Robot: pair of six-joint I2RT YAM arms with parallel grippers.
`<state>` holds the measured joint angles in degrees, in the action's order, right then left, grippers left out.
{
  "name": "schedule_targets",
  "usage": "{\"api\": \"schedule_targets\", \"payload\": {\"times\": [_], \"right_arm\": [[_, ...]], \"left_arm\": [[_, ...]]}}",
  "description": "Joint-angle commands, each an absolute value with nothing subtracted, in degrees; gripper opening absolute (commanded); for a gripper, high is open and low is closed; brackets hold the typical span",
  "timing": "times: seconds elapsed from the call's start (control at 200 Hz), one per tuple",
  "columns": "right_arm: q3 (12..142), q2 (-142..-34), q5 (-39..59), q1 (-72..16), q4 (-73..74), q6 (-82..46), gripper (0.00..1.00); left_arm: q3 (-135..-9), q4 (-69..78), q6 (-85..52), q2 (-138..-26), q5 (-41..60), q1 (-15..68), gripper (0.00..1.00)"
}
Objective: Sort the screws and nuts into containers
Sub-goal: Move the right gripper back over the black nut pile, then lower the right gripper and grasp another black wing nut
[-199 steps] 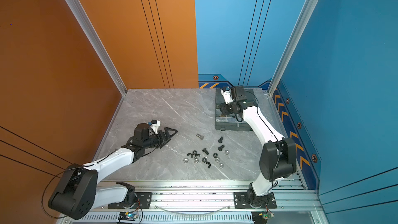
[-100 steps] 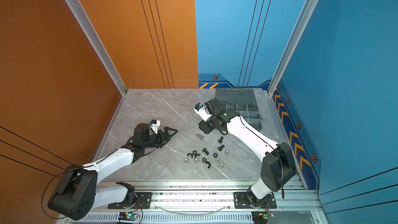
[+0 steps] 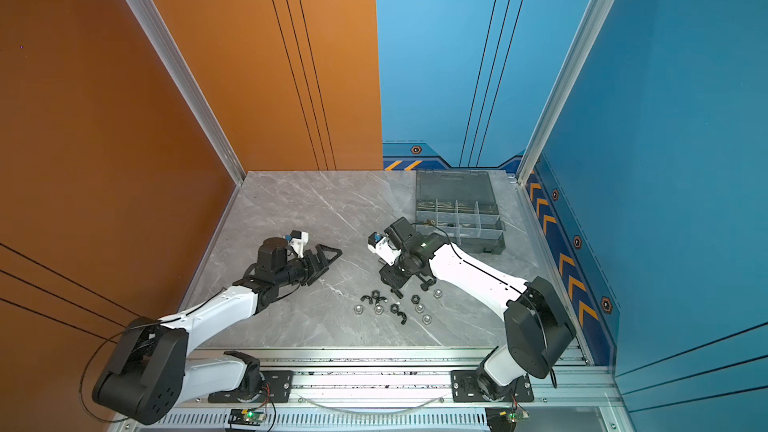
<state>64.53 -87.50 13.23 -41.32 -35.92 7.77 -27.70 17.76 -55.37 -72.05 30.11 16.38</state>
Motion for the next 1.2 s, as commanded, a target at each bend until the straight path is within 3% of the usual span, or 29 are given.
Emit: {"api": "schedule_targets", "payload": {"times": [0.0,0.621,1.196], "right_arm": [[62.7,-86.1,11.8,-43.2,-32.1,9.3,0.50],[58.7,-91.5,8.6,-49.9,-20.4,11.4,0.46],[58.3,-98.5,9.4,-51.2,-16.5,9.4,0.28]], "left_arm": [[-27.6,17.4,-55.1,-72.4,30.9,15.7,0.98],[-24.5,19.7,-56.3,-70.9,33.1,13.3,0.98],[-23.1,18.7,-56.2,-69.2,33.4,10.8,0.98]]}}
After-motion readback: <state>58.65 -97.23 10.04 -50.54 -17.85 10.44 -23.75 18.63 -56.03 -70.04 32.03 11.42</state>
